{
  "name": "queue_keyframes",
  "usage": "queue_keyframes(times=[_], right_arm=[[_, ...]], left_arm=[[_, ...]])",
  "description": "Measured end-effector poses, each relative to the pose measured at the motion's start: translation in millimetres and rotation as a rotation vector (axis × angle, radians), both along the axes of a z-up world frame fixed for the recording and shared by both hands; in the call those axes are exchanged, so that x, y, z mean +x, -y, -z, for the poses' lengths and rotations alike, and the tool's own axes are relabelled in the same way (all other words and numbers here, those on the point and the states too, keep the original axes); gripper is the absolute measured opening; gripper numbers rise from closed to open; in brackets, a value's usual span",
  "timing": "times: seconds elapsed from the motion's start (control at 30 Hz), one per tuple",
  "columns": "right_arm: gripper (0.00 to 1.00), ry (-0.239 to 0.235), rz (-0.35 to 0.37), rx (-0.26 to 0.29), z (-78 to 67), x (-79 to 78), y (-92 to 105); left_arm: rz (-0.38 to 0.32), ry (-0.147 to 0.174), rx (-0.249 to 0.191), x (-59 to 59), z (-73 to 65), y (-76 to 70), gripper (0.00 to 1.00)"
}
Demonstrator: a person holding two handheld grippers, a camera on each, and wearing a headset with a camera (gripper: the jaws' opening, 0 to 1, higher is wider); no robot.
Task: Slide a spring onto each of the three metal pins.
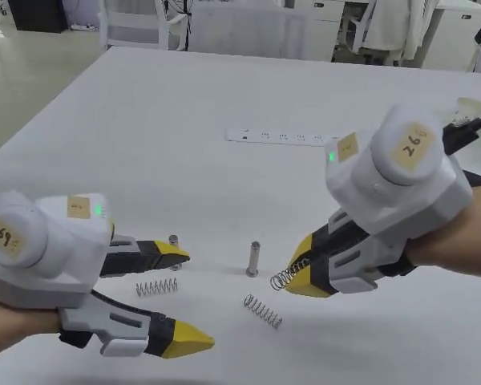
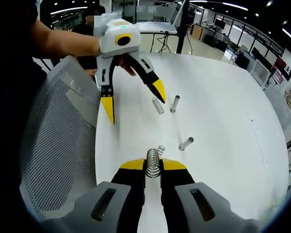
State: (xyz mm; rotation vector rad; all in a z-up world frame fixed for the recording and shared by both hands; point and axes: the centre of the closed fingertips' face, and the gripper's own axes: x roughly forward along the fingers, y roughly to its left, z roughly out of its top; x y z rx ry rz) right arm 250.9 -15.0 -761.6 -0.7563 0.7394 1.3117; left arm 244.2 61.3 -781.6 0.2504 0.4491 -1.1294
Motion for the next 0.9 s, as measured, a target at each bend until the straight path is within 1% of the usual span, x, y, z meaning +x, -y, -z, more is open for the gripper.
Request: queue_keyframes(times=[0.43,0.77,0.9], right_arm=[[0.09,0.007,0.019,-0.013,-3.2,4.8,9.4],[0.09,0.015,0.036,-0.022,-7.9,10.5,18.8],[0.09,0.022,0.047,-0.03,-9.9,14.2,25.4]], left_arm=[[-0.092,-0.003,-0.028,4.0,4.1,-21.6,0.66],[-0.135,-0.004,-0.042,6.2,4.8,-28.8,0.66],[-0.149,-0.004,-0.051,6.4,4.8,-30.4,0.67]])
